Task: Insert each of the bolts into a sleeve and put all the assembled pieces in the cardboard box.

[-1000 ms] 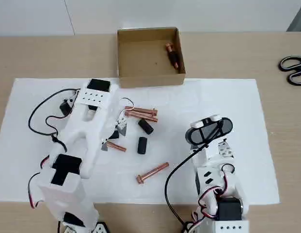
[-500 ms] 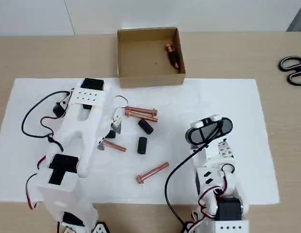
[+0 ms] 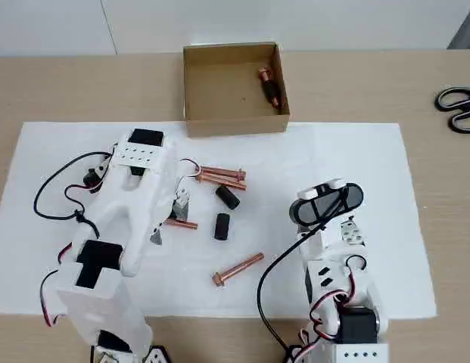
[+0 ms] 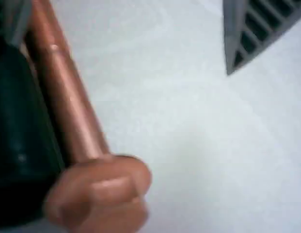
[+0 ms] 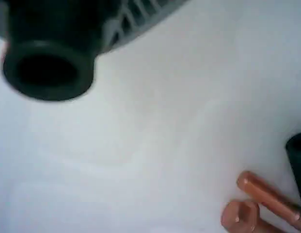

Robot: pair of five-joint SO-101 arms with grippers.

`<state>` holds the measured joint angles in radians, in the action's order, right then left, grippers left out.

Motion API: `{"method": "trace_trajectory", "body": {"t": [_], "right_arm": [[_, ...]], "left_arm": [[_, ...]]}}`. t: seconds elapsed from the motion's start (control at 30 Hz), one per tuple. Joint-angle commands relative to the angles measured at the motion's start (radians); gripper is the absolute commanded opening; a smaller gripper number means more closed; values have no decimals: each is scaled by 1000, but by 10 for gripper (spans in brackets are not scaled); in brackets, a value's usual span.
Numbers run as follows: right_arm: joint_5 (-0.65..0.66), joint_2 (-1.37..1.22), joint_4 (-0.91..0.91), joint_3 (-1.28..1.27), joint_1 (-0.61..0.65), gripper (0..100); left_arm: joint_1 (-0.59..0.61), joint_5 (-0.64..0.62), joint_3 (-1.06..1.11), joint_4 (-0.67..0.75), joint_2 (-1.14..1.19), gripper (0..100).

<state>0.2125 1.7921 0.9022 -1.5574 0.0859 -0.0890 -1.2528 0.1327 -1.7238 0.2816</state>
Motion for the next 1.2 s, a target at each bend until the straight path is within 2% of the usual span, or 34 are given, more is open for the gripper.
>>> {"method": "trace_trajectory", "body": {"t": [0.0,0.4,0.6,0.67,0.9,1.17], "right_arm": [[-5,18,1,17,4,6],[-5,18,1,18,4,7],[-5,18,1,18,4,7],[-5,18,1,20,2,6],[-5,18,1,51,-1,6],[-5,18,1,49,-1,7]], "left_arm": [[9,-3,7,-28,-8,265],[8,-8,48,21,-6,253],[9,-2,50,120,-6,58],[11,-2,50,144,-6,21],[6,-2,79,170,-5,14],[12,25,217,184,-5,14]]}}
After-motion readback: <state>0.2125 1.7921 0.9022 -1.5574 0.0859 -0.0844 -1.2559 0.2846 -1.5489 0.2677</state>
